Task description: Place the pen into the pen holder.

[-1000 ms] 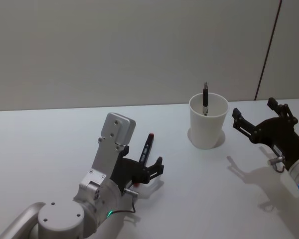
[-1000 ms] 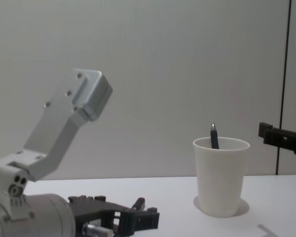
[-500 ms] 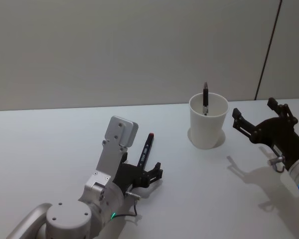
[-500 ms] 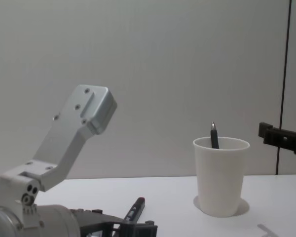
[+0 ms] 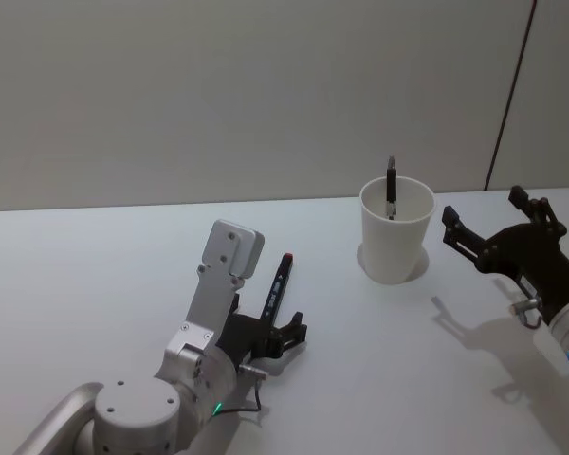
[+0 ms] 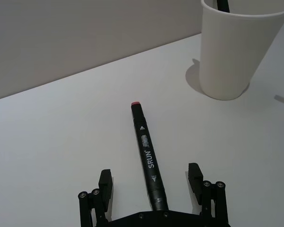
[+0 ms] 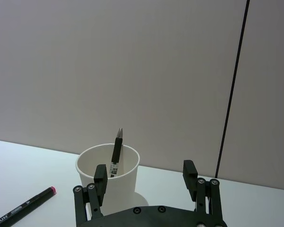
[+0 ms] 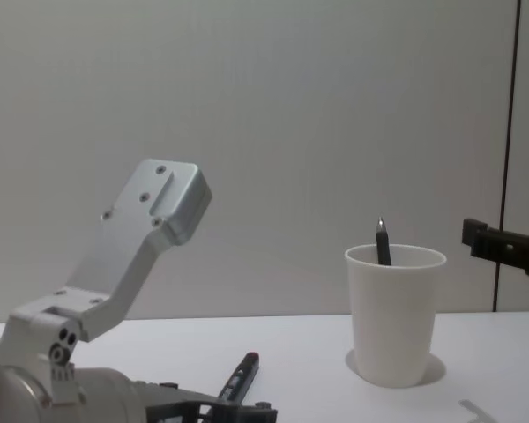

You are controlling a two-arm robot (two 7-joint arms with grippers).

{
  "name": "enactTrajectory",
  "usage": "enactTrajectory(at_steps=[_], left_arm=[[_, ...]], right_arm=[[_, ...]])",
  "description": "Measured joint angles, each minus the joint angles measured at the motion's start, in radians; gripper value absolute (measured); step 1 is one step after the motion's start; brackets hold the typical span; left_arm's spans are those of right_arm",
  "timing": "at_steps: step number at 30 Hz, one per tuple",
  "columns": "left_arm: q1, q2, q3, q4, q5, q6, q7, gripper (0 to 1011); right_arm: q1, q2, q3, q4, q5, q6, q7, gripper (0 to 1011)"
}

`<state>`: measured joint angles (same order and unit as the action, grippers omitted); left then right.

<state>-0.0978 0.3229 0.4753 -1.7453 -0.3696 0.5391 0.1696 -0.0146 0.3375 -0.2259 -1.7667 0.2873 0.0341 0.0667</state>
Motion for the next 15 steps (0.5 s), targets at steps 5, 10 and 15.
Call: enactTrajectory(at_steps=[5,10,15], left_arm=[[0.0,-0.006,-0.004,0.001,-0.007,0.015,0.006,1001],[0.0,-0.013,-0.009,0.001,-0.02,0.031,0.015,1001],[0.001,-0.02,-0.014,0.001,-0.032,0.045,0.023,1001]], right_arm=[[0.0,0.0,0.0,0.0,0.0,0.0,0.0,1001],[0.0,0.0,0.0,0.0,0.0,0.0,0.0,1001],[0.0,0.0,0.0,0.0,0.0,0.0,0.0,1001]])
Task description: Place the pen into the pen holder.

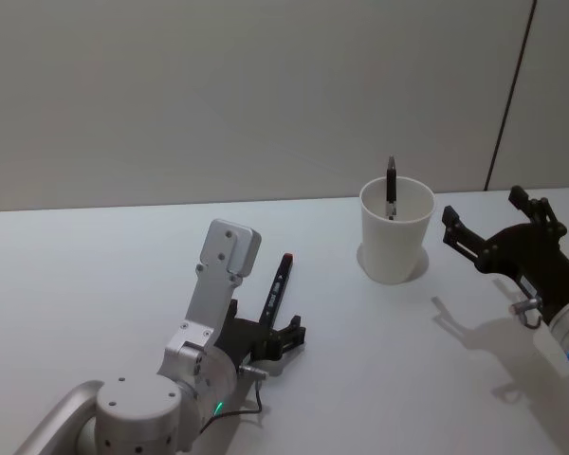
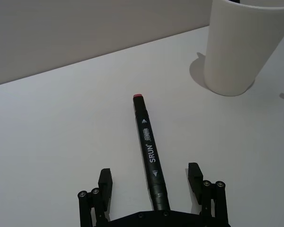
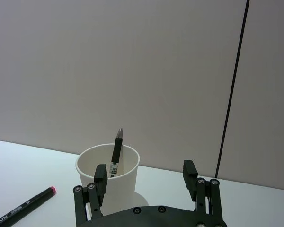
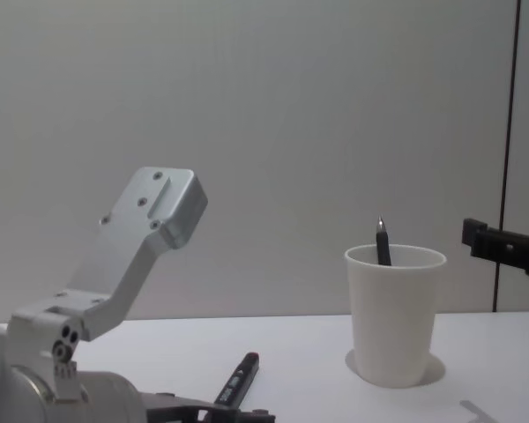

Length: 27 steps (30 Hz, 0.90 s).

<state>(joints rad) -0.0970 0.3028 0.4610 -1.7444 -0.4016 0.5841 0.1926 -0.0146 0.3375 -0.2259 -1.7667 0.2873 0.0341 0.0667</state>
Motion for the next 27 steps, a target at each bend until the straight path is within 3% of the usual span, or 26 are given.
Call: enactTrajectory(at_steps=[9,19,27], left_arm=[[0.0,-0.006,-0.005,-0.001,-0.011,0.013,0.008,1001],[0.001,-0.01,-0.01,-0.002,-0.017,0.022,0.015,801],[0.001,-0.011,-0.01,-0.002,-0.02,0.025,0.016,750]], right_arm=[[0.0,0.0,0.0,0.0,0.0,0.0,0.0,1001],[0.0,0.0,0.0,0.0,0.0,0.0,0.0,1001],[0.0,0.0,0.0,0.0,0.0,0.0,0.0,1001]])
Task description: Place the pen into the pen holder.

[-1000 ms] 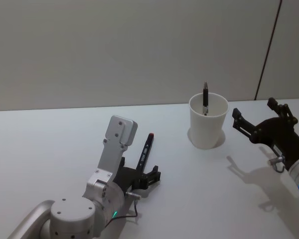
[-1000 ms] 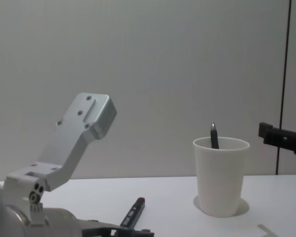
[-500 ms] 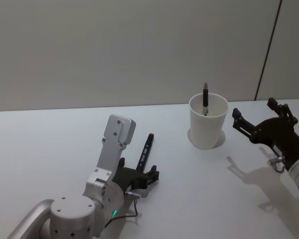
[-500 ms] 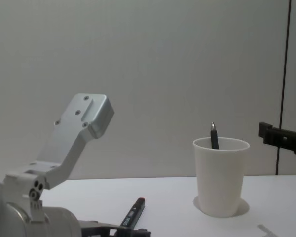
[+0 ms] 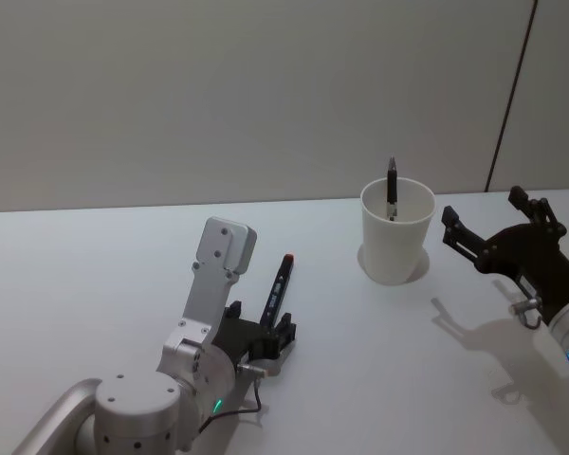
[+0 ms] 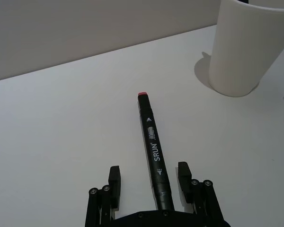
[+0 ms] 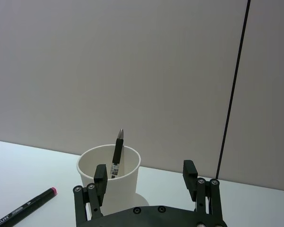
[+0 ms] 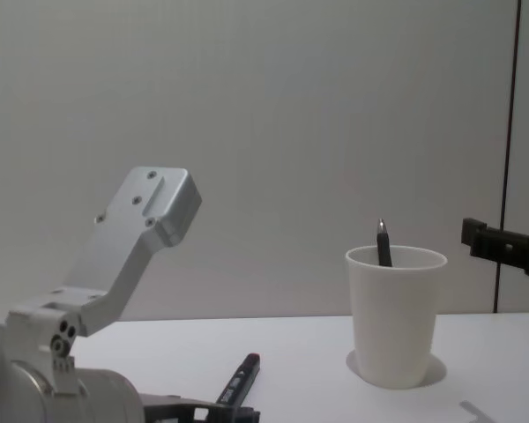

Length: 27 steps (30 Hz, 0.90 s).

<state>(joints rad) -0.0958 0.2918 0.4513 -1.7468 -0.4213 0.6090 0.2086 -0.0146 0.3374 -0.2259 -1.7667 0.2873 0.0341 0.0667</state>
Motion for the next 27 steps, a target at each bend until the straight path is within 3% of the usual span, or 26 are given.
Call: enactTrajectory(at_steps=[27], left_arm=[[0.0,-0.003,-0.003,0.002,0.014,0.002,-0.017,576]], right_arm=[[0.0,0.0,0.0,0.0,0.0,0.0,0.0,1001]])
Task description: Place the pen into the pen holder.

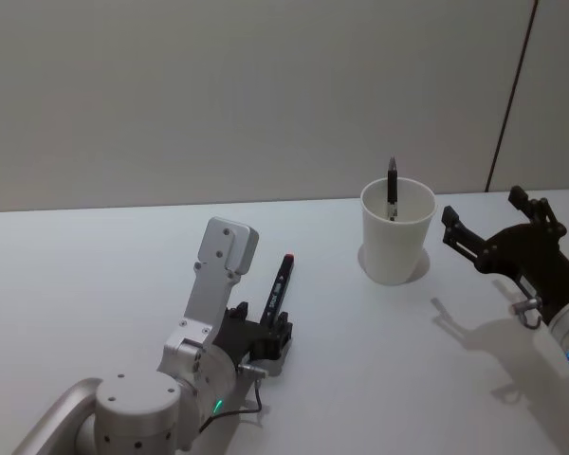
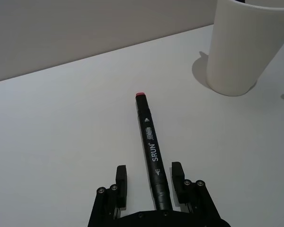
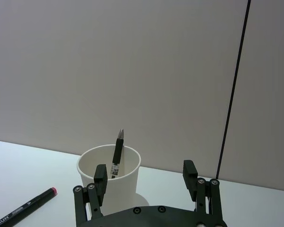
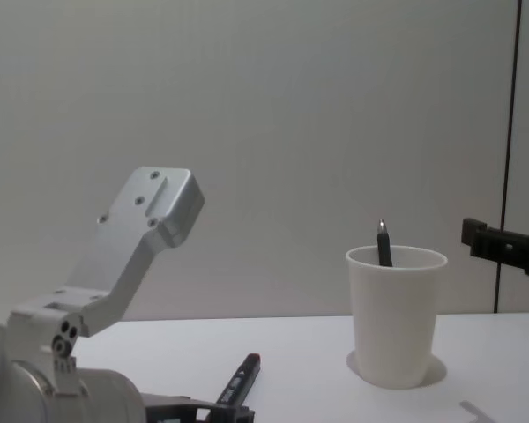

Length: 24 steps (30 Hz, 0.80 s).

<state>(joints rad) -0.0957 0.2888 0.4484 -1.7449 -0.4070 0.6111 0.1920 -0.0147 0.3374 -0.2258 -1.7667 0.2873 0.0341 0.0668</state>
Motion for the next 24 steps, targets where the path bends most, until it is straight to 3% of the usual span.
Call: enactTrajectory(at_steps=[20,24], left_arm=[[-0.002,-0.003,-0.001,0.001,0.026,0.001,-0.024,417],[-0.002,-0.003,-0.001,0.001,0.027,0.002,-0.025,294]], right_arm=[[0.0,0.0,0.0,0.0,0.0,0.0,0.0,1001],[0.0,0.0,0.0,0.0,0.0,0.0,0.0,1001]])
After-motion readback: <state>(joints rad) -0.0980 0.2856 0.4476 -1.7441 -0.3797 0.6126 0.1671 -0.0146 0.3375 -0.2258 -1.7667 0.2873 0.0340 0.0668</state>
